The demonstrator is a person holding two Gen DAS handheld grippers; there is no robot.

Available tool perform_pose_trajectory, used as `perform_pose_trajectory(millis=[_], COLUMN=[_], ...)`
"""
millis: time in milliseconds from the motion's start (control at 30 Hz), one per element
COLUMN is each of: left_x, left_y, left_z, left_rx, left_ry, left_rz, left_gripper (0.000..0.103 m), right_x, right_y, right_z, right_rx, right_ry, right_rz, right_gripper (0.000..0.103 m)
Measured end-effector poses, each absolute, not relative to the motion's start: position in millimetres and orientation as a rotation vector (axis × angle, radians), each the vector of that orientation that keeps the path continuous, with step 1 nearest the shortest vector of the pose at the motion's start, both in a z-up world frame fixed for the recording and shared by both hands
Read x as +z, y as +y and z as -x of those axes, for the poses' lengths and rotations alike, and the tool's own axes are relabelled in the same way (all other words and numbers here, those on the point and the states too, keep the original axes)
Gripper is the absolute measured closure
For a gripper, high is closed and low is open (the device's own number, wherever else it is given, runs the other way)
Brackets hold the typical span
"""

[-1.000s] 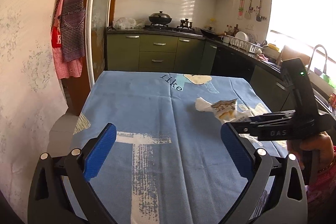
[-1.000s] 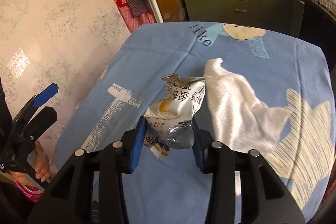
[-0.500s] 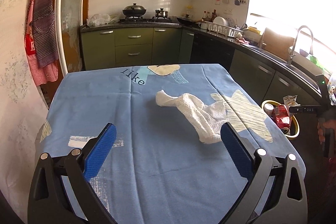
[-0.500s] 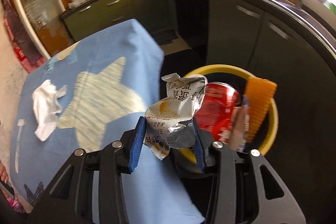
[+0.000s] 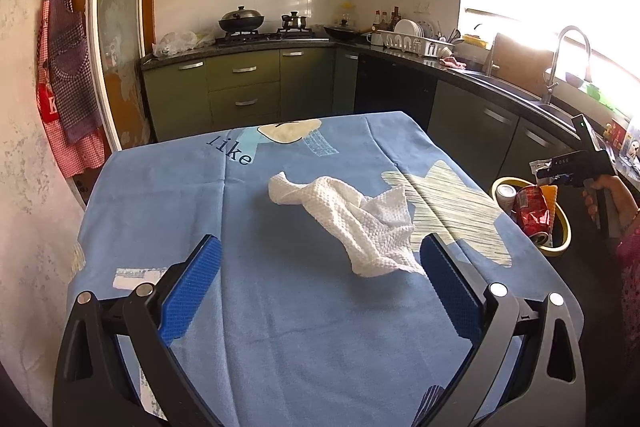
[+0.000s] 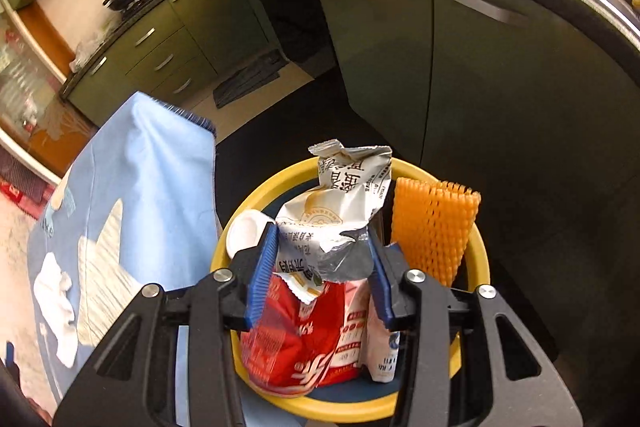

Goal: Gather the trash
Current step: 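Carry the snack wrapper over the bin and open the right gripper, then lower the left gripper onto the white paper towel and grasp it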

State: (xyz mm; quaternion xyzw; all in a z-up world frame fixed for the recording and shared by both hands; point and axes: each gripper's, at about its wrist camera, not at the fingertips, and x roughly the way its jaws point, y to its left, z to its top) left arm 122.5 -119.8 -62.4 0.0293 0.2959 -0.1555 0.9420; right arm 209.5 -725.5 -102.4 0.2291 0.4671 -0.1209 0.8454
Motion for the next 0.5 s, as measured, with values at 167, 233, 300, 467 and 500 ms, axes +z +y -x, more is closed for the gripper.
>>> perform_pose_trajectory(millis=[167,233,300,467,500], left_x=[-65,-66,-67,-68,-68], left_y=[-124,-126,-128,-127,-127], left_z=[-124,-123,-122,-123,-124], left_rx=[-0.325,-0.333,-0.338,-0.343,-0.345], left_ry=[0.613,0.615,0.616,0.621,0.622], left_rz=[-0.065,-0.070,-0.077,-0.074,-0.073], left_gripper=[0.005,0.005,0.005,0.005,0.005], right_x=[-112,-115,-117,-106,-100], right_y=[-743,-745,-746,-741,-738], right_z=[-217,-219,-219,-208,-201], right_rx=[-0.279,-0.283,-0.292,-0.315,-0.317], right_ry=[0.988,0.996,0.997,0.955,0.935], right_rz=[-0.548,-0.561,-0.573,-0.543,-0.536], right_gripper=[0.061,0.060,0.056,0.044,0.044])
